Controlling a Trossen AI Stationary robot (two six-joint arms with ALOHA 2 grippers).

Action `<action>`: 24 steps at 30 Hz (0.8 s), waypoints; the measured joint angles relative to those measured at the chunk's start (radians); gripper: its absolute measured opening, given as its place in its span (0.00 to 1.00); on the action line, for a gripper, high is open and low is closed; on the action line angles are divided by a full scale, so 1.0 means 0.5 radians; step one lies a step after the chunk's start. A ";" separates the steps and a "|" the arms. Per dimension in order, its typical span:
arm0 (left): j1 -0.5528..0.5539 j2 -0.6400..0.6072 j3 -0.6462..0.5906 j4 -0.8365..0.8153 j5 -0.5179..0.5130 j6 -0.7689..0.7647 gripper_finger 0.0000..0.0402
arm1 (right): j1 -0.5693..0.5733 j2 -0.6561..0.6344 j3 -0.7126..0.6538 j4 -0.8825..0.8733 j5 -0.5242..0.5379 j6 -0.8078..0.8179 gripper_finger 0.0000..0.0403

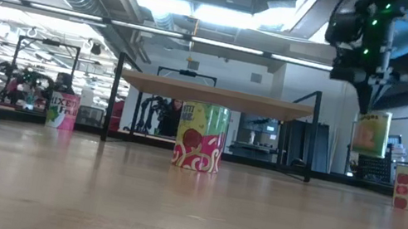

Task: Pick and place cans onto a shelf
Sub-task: Put the canned oranges on the shelf

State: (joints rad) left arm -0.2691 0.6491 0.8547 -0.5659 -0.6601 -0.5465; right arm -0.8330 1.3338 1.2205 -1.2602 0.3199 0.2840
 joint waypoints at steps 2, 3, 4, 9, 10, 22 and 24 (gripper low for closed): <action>0.001 0.000 0.000 0.000 0.000 0.000 0.00 | 0.043 -0.063 0.000 -0.061 0.000 -0.001 0.00; 0.001 0.000 0.000 0.000 0.000 0.000 0.00 | 0.065 -0.091 0.000 -0.087 0.001 -0.001 0.00; 0.001 0.000 0.000 0.000 0.001 0.000 0.00 | 0.091 -0.118 0.000 -0.118 0.000 0.000 0.00; 0.001 0.000 0.000 -0.002 0.000 0.001 0.00 | 0.237 -0.218 0.000 -0.246 -0.027 0.037 0.00; 0.001 -0.001 0.000 -0.004 0.001 0.004 0.00 | 0.272 -0.233 0.000 -0.255 -0.049 0.052 0.00; 0.000 -0.001 0.000 -0.006 0.101 0.120 0.00 | 0.808 -0.261 0.089 -0.217 -0.262 0.257 0.00; 0.000 0.000 0.000 -0.006 0.100 0.120 0.00 | 0.907 -0.261 0.134 -0.206 -0.275 0.316 0.00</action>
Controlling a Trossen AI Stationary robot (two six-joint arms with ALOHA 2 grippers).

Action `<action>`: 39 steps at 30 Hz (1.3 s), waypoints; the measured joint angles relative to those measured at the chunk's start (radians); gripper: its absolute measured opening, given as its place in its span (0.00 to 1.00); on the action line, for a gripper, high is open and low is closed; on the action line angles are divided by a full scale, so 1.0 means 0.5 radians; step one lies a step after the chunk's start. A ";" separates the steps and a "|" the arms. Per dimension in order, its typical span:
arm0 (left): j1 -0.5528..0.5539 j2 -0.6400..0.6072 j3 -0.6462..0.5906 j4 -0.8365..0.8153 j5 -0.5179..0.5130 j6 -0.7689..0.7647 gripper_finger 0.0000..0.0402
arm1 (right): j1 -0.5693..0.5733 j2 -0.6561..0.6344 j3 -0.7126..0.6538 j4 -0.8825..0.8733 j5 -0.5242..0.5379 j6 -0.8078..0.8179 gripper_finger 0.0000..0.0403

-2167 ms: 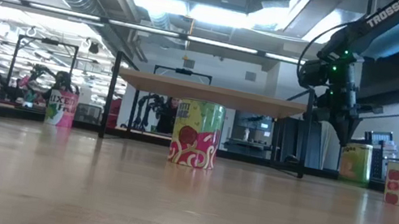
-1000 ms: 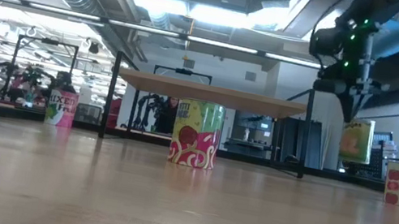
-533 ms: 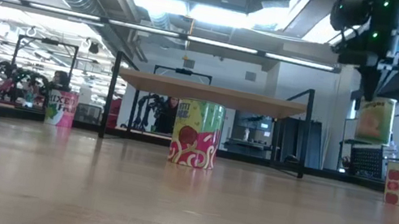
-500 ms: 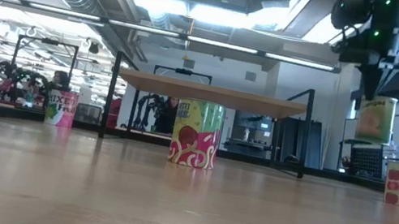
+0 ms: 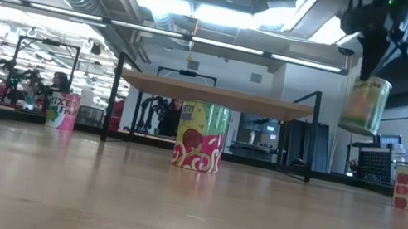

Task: Pick and place cans onto a shelf
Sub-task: Put the canned oranges on the shelf

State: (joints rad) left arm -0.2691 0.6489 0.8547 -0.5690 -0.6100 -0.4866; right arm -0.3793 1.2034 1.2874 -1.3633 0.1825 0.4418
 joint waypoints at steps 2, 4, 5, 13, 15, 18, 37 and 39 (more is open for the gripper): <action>0.000 0.000 0.000 -0.002 0.000 0.001 0.00 | 0.103 0.001 0.039 0.012 -0.004 0.059 0.00; 0.000 0.000 0.000 -0.002 0.003 0.001 0.00 | 0.210 0.001 0.076 0.036 -0.007 0.122 0.00; 0.000 0.000 0.000 -0.003 0.003 0.002 0.00 | 0.265 0.001 0.096 0.054 -0.007 0.159 0.00; 0.000 0.000 0.000 -0.059 0.057 0.001 0.00 | 0.682 0.127 0.206 0.237 -0.004 0.337 0.00; 0.000 0.000 0.000 -0.059 0.088 0.001 0.00 | 0.763 0.190 0.218 0.286 -0.004 0.366 0.00; 0.000 0.000 0.000 -0.059 0.110 0.000 0.00 | 0.869 0.305 0.249 0.350 -0.002 0.364 0.00; 0.001 0.000 -0.001 -0.078 0.110 0.001 0.00 | 1.060 1.006 0.378 0.372 -0.144 0.254 0.00; 0.000 0.000 -0.001 -0.082 0.110 0.001 0.00 | 1.060 1.059 0.378 0.371 -0.143 0.231 0.00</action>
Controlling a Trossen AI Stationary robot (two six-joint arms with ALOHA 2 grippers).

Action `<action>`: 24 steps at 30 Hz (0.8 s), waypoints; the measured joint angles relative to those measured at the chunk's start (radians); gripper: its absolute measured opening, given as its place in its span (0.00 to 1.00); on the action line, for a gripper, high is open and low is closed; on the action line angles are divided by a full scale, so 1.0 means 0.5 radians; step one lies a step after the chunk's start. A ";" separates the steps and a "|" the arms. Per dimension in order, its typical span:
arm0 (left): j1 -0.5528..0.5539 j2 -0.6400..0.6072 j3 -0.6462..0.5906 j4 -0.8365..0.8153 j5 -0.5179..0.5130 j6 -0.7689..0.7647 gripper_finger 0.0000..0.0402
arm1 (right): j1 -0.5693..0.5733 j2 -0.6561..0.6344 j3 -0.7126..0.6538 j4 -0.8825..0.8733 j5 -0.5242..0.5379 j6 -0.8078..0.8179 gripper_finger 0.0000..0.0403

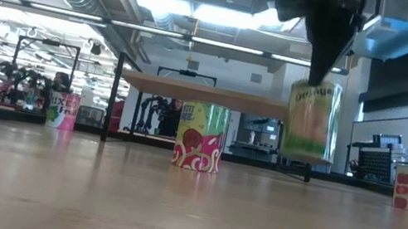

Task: Pick and place cans onto a shelf
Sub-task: Put the canned oranges on the shelf

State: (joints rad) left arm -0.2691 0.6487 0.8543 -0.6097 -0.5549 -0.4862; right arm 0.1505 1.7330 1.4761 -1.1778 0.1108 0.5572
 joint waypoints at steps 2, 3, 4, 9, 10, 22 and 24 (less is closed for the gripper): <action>0.000 0.000 0.000 -0.004 0.001 0.000 0.00 | -0.001 0.049 0.000 -0.001 0.000 -0.032 0.00; 0.000 0.001 0.000 -0.007 0.000 0.000 0.00 | -0.002 0.073 0.000 -0.002 0.000 -0.036 0.00; 0.000 0.001 0.000 -0.007 0.001 0.000 0.00 | -0.001 0.098 0.000 -0.002 0.000 -0.037 0.00; 0.000 0.000 0.000 -0.007 0.000 0.000 0.00 | -0.001 0.191 0.000 -0.003 0.000 -0.082 0.00; 0.000 0.001 0.000 -0.007 0.000 0.000 0.00 | -0.001 0.207 0.000 -0.003 0.000 -0.085 0.00; 0.000 0.001 0.000 -0.007 0.000 0.000 0.00 | -0.002 0.240 0.002 -0.008 -0.008 -0.083 0.05; 0.001 0.000 0.000 -0.007 0.000 0.000 0.00 | -0.004 0.240 0.002 -0.007 -0.008 -0.084 0.06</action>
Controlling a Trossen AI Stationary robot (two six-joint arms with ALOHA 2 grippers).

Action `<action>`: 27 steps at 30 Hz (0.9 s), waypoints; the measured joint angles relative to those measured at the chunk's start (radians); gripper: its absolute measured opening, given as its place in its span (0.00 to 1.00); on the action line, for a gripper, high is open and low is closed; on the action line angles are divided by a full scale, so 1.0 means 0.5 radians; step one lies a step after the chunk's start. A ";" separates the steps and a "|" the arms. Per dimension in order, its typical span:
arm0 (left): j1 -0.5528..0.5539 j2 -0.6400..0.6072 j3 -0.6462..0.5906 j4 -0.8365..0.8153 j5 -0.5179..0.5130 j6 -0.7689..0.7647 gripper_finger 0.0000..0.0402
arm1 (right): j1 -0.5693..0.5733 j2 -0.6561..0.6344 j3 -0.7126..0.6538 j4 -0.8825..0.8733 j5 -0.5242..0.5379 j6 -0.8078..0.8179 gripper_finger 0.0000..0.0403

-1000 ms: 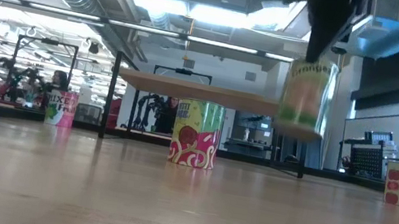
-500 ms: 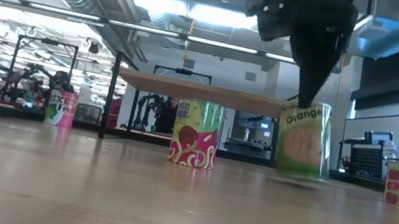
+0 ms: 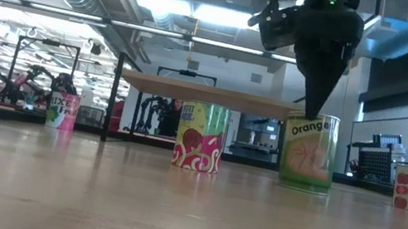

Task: Pick and place cans onto a shelf
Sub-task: Put the canned oranges on the shelf

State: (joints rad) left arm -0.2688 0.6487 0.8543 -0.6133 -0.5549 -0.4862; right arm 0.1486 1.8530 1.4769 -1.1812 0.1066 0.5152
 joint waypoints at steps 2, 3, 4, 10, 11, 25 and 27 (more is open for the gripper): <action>0.000 0.001 0.000 0.000 0.000 0.000 0.00 | -0.001 -0.001 0.000 0.000 -0.001 0.000 0.06; 0.000 0.001 0.001 0.000 0.000 0.000 0.00 | -0.001 -0.001 0.000 0.000 -0.001 0.000 0.06; 0.000 0.000 0.000 0.000 0.000 0.000 0.00 | -0.001 -0.001 0.000 0.000 -0.001 0.000 0.06; 0.000 0.000 0.000 0.000 -0.001 -0.016 0.00 | -0.002 -0.001 0.000 0.003 -0.013 -0.006 0.06; 0.000 0.000 0.000 0.000 -0.001 -0.022 0.00 | -0.002 -0.001 0.000 0.003 -0.016 -0.019 0.06; -0.001 -0.002 0.000 0.001 -0.007 0.048 0.00 | -0.005 -0.003 -0.001 0.009 -0.043 -0.047 0.07; 0.000 -0.002 0.000 0.000 -0.007 0.049 0.00 | -0.005 -0.003 -0.001 0.008 -0.043 -0.047 0.11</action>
State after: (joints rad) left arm -0.2687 0.6479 0.8543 -0.6130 -0.5583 -0.4616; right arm 0.1459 1.8515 1.4765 -1.1770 0.0849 0.4919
